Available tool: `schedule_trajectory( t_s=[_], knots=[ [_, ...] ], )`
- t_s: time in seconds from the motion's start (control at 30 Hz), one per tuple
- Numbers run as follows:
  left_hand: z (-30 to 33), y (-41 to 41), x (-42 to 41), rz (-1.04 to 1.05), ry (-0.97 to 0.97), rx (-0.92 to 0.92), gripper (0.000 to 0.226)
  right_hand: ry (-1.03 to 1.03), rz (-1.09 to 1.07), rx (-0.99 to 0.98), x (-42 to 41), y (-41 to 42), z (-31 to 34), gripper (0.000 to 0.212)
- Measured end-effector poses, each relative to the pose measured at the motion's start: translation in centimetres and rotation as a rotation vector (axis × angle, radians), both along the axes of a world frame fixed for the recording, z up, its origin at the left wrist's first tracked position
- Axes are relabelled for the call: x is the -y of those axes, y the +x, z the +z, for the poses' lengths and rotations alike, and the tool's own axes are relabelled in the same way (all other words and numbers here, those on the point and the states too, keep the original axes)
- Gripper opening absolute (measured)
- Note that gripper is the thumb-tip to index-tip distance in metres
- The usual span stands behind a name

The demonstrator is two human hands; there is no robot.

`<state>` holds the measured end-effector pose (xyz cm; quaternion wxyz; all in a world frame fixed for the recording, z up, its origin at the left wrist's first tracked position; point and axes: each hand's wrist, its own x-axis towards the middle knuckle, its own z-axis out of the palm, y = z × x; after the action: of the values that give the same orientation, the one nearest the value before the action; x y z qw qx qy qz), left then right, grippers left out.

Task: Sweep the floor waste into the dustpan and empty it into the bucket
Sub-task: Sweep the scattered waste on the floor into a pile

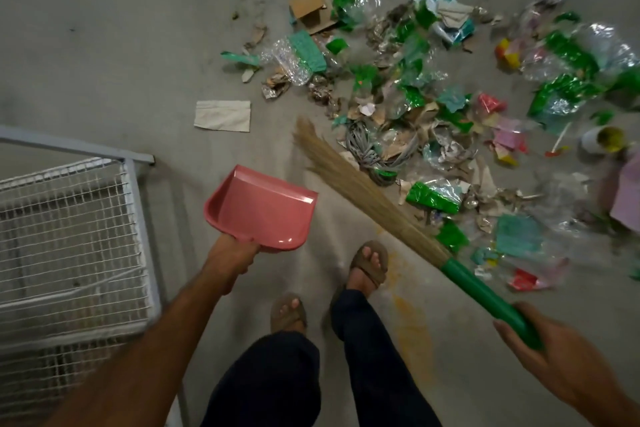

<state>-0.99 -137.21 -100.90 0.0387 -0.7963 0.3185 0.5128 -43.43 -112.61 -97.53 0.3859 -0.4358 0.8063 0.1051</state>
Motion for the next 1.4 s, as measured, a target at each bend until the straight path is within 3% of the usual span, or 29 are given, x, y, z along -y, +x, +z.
schedule_trajectory(
  t_s=[0.23, 0.37, 0.43, 0.57, 0.73, 1.0, 1.4],
  knots=[
    [1.4, 3.7, 0.5, -0.036, -0.085, 0.033, 0.030, -0.064, 0.210, 0.223, 12.9, 13.5, -6.4, 0.035],
    [-1.0, 7.5, 1.5, -0.023, -0.045, 0.097, 0.073, -0.097, 0.291, 0.236, 24.3, 22.4, -9.4, 0.032],
    [-2.0, 8.3, 2.4, 0.005, -0.047, 0.098, 0.065, -0.090, 0.346, 0.195, 28.9, 25.4, -10.4, 0.033],
    [-4.1, 9.2, 4.4, 0.035, -0.079, 0.057, 0.017, 0.009, 0.260, 0.119, 33.0, 27.1, -12.9, 0.034],
    [-5.1, 9.1, 6.9, -0.001, -0.113, -0.002, 0.016, 0.094, -0.046, 0.102, 26.8, 21.9, -14.2, 0.035],
    [-5.4, 6.1, 10.8, -0.188, -0.049, -0.031, 0.042, 0.150, -0.348, -0.034, 10.4, 11.9, -10.9, 0.027],
    [-3.8, -3.4, 13.1, -0.477, -0.123, -0.061, 0.030, -0.017, -0.692, -0.122, 2.7, 9.7, -4.9, 0.017]
  ],
)
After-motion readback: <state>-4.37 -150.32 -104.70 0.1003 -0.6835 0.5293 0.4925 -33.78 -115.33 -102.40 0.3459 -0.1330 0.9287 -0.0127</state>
